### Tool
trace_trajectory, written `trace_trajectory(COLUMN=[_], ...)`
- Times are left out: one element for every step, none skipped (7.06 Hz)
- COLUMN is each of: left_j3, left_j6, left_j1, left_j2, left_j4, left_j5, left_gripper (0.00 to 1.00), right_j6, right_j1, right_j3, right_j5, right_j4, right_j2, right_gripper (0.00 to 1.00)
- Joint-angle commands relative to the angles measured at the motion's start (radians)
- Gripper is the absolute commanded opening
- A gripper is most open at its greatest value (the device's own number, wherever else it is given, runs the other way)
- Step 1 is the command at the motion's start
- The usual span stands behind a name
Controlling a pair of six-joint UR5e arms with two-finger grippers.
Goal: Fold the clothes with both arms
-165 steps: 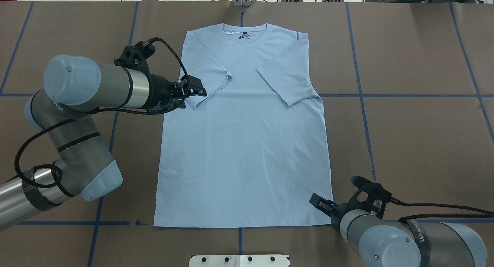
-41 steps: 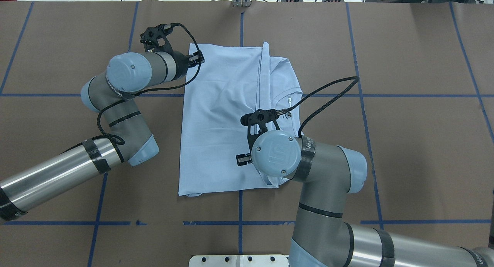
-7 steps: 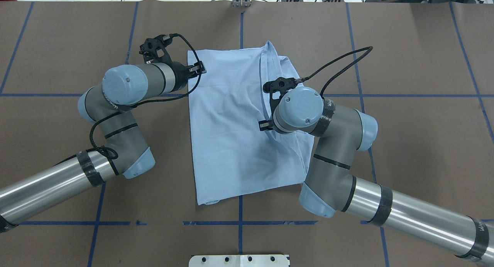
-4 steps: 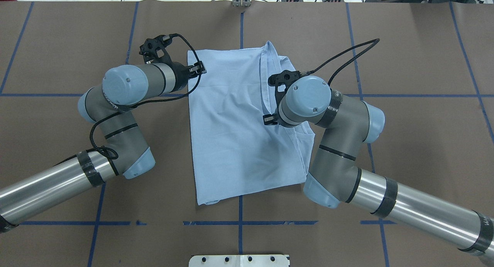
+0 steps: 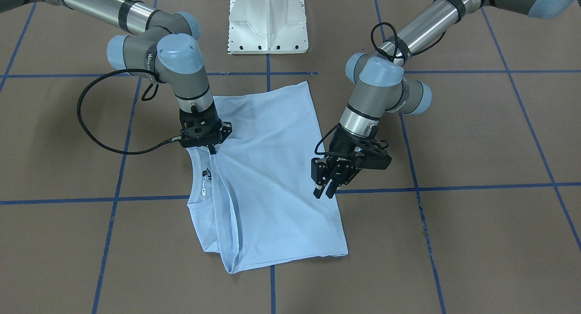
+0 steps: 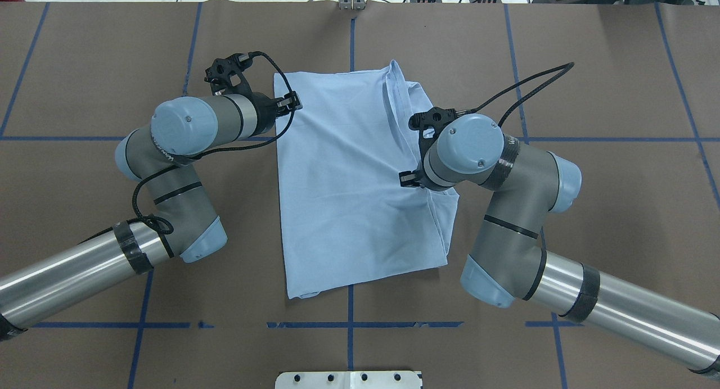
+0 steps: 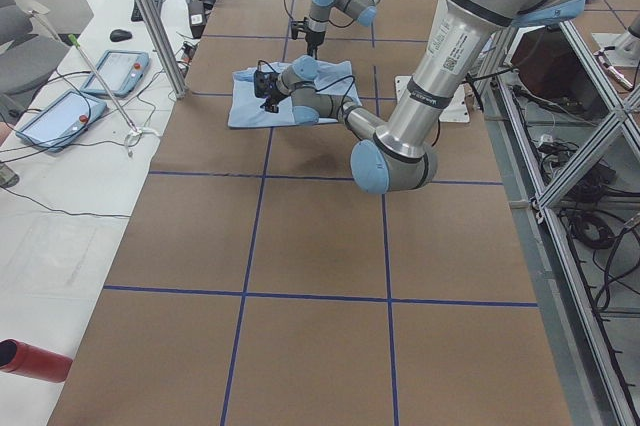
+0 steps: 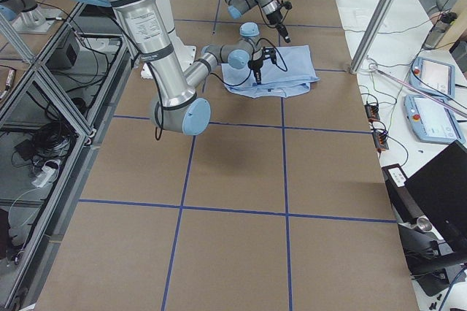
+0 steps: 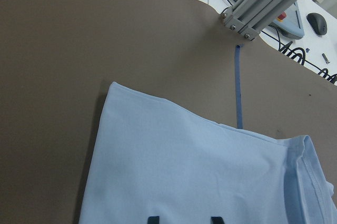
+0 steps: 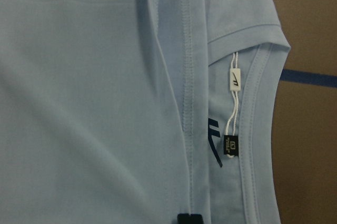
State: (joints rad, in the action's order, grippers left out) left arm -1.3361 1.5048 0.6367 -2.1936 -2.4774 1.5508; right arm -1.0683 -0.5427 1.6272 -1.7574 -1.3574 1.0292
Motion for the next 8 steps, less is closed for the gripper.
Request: trace_trajectory(left_j3=[0.002,0.002,0.0,-0.009,-0.085,-0.142,-0.187,-0.189], left_j6=[0.0,0.0,0.0,-0.001,-0.002,0.0,0.0,-0.003], left_j1=[-0.002,-0.002,0.0,0.0,0.006,0.006,0.015,0.024], left_j2=[0.0,0.0,0.0,0.0,0.003,0.05,0.083,0.089], left_j4=[0.0,0.0,0.0,-0.002,0.0,0.002,0.0,0.0], left_j5=[0.0,-0.002,0.0,0.002,0.002,0.024,0.061,0.074], left_gripper=[0.43,0.43,0.43,0.43,0.43,0.43,0.43,0.43], right_j6=[-0.019,-0.021,-0.063,-0.158,-0.302,-0.478,-0.616,-0.666], right_j1=[0.007,0.006,0.004,0.009,0.036,0.084,0.095,0.11], right_j3=[0.003,0.02,0.063,0.088,0.117,0.141,0.146,0.175], right_j5=[0.003,0.006,0.01,0.012,0.053,0.128,0.148,0.151], right_j4=[0.0,0.0,-0.003,-0.003,-0.003,-0.009,-0.012,-0.015], right_j2=[0.005,0.015,0.032,0.037,0.037,0.037,0.038,0.07], right_gripper=[0.22,0.59,0.62,0.71,0.81,0.98,0.9,0.92])
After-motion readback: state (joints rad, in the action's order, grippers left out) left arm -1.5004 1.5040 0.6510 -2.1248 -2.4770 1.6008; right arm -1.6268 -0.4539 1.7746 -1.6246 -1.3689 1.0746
